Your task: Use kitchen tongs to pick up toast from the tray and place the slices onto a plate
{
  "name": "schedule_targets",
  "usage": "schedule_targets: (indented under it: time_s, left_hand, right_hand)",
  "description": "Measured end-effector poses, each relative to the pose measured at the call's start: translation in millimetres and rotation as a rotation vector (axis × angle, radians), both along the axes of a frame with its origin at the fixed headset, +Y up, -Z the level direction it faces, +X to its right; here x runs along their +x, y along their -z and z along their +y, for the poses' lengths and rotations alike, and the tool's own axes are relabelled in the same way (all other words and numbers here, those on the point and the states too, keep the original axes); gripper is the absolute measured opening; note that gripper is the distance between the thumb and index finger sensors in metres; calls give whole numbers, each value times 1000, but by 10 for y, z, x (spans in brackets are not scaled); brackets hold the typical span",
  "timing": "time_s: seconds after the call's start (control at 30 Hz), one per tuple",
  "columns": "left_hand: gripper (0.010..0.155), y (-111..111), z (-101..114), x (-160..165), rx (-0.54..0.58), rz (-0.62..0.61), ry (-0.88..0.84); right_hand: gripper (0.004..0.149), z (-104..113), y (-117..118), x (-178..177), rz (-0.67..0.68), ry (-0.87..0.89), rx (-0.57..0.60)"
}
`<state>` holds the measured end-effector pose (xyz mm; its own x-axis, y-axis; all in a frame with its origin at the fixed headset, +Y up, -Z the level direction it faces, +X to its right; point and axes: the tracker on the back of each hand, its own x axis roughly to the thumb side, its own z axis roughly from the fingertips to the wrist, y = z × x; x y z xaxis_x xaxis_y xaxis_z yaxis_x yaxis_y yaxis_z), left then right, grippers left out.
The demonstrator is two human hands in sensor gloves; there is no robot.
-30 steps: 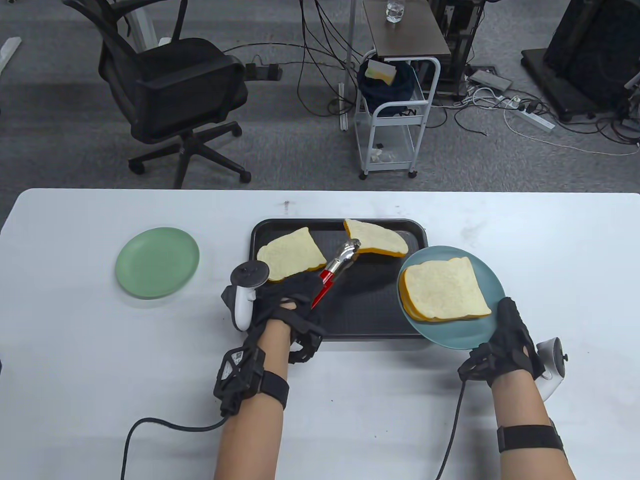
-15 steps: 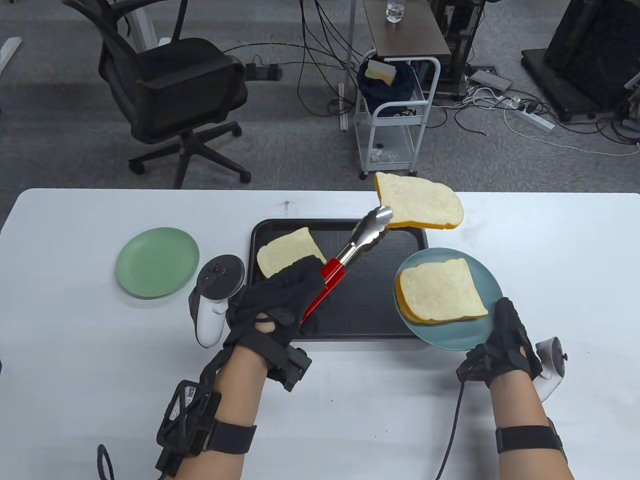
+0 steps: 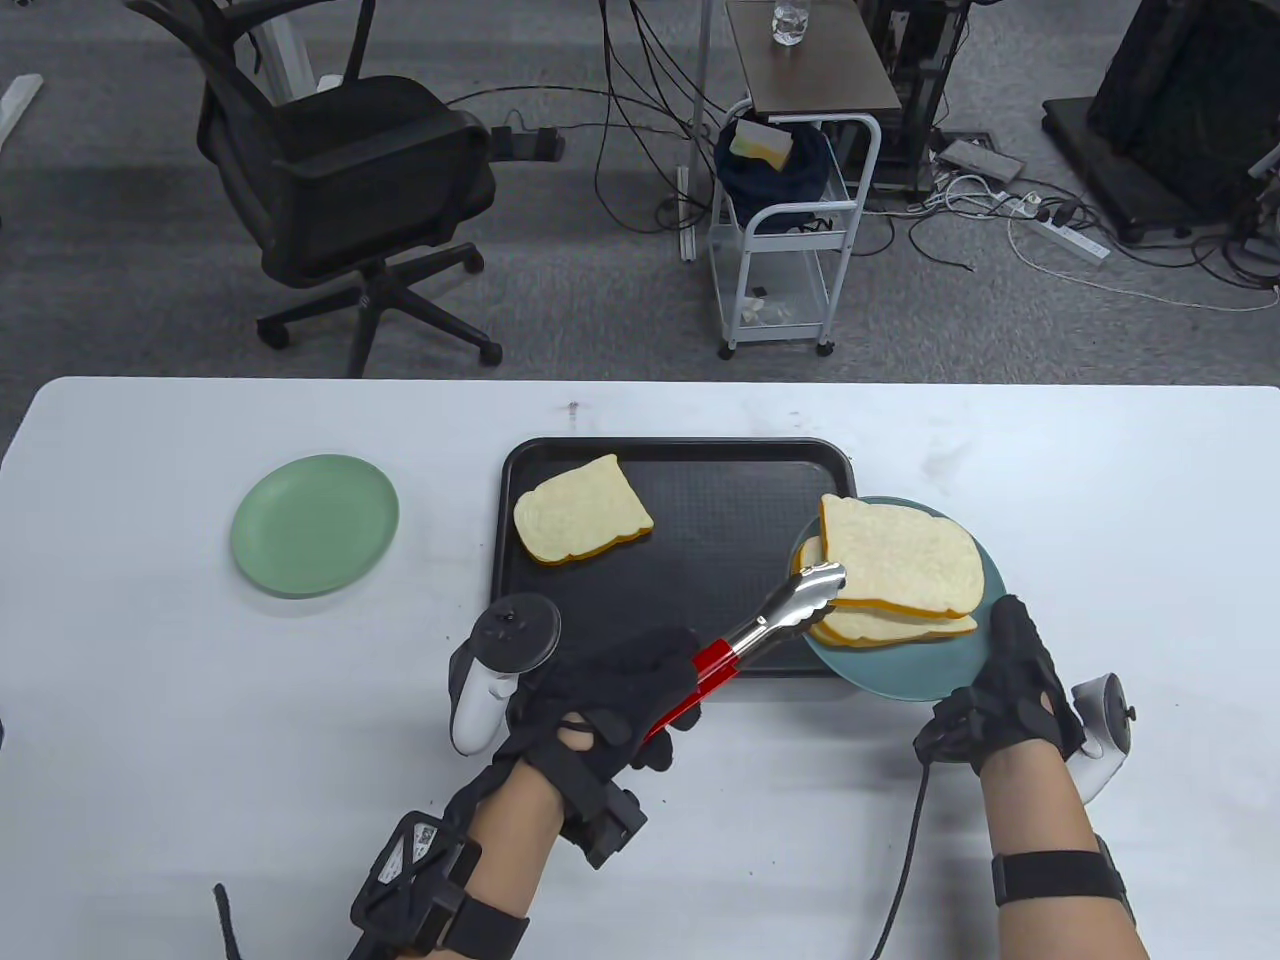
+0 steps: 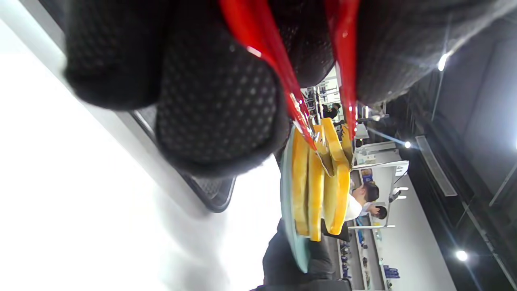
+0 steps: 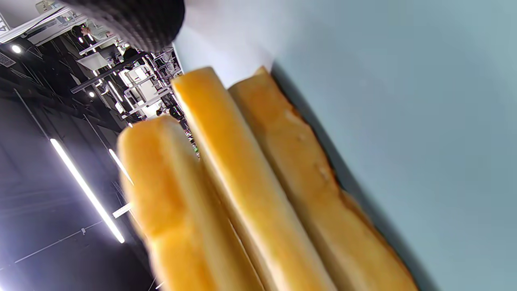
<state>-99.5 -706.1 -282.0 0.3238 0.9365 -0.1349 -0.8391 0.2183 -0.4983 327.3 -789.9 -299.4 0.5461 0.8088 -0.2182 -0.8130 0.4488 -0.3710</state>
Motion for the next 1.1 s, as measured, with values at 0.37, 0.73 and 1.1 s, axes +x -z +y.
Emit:
schedule_targets:
  time_s: [0.37, 0.73, 1.1]
  left_hand:
    - [76, -20, 135, -303, 15, 18, -2]
    - [73, -15, 130, -1089, 15, 325, 97]
    - [71, 48, -211, -1375, -151, 536, 306]
  right_hand:
    - [48, -9, 6, 1, -1, -20, -8]
    - [48, 1, 13, -4, -3, 7, 5]
    - [48, -3, 14, -2, -1, -3, -2]
